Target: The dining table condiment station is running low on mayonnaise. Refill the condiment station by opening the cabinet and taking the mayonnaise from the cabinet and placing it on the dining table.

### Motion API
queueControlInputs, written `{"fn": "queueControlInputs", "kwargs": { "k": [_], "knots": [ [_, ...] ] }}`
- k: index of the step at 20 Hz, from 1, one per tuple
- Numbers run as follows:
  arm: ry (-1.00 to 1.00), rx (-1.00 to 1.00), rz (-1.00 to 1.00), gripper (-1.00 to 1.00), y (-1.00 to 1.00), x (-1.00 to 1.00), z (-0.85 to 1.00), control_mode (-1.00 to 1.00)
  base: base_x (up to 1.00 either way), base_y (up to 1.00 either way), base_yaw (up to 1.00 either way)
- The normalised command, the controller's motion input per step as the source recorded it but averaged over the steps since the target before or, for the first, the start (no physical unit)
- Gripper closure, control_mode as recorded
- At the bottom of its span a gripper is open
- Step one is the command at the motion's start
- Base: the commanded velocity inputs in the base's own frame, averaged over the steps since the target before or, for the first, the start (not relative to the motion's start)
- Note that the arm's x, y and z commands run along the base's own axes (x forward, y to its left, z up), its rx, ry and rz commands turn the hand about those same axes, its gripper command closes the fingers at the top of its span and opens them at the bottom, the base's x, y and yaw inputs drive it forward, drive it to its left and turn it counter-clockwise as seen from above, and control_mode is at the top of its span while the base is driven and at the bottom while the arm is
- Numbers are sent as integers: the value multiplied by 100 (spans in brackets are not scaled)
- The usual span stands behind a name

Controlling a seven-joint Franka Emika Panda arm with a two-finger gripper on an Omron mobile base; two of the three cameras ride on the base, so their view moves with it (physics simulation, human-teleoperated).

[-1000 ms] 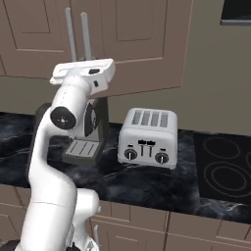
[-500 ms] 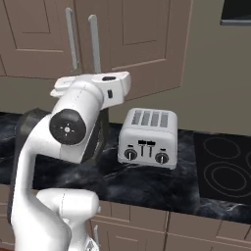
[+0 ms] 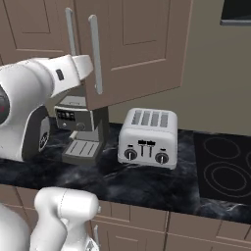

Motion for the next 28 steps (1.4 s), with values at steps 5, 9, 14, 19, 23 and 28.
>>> {"fn": "queueControlInputs", "kwargs": {
  "k": [5,9,14,19,23,28],
  "knots": [
    [12,-30,-7,-100,93,35,1,-100,0,0,0],
    [15,-24,-4,-100,43,68,-39,-100,0,0,0],
    [7,-28,-15,-100,2,51,-69,-100,0,0,0],
    [1,-28,-15,-100,15,82,-46,-100,0,0,0],
    [1,-19,-3,-100,-16,74,-46,-100,0,0,0],
    [0,-12,0,-100,-40,70,-37,-100,0,0,0]
  ]
}}
